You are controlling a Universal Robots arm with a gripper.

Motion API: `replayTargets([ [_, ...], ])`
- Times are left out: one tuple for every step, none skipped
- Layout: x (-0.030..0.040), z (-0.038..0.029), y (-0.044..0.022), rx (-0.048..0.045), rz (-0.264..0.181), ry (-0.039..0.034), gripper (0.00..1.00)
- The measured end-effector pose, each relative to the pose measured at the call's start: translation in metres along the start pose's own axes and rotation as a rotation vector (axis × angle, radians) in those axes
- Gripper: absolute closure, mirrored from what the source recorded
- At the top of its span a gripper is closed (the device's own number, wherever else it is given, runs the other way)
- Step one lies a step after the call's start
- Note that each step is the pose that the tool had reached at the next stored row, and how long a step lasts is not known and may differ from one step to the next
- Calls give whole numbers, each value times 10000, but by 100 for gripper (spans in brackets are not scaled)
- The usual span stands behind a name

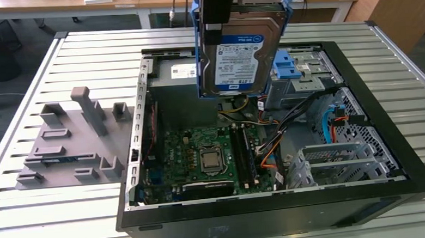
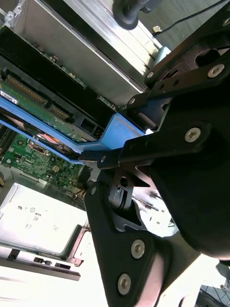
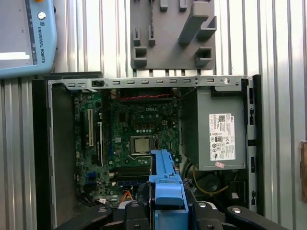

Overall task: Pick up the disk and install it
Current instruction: 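Insert the disk into the insertion slot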

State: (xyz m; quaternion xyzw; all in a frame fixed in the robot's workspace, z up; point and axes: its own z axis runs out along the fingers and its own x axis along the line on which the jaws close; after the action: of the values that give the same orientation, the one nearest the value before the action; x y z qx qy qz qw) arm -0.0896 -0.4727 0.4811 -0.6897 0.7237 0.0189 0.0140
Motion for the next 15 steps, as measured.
replayTargets([
  [12,0,0,1,0,-1,63],
  [25,0,-1,1,0,-1,63],
  [33,-1,-2,1,0,0,63],
  [35,-1,-1,1,1,0,63],
  [35,0,-1,1,2,0,63],
  [36,1,-3,1,1,1,63],
  [36,2,-4,1,0,0,63],
  [36,2,-4,1,1,0,63],
  [36,3,-4,1,0,0,63],
  [36,3,-4,1,0,0,63],
  [36,3,-4,1,1,-1,63],
  [36,3,-4,1,0,-1,63],
  [39,3,-4,1,0,-2,63],
  [45,3,-5,1,-1,-2,63],
  [51,2,-5,1,-1,-1,63],
])
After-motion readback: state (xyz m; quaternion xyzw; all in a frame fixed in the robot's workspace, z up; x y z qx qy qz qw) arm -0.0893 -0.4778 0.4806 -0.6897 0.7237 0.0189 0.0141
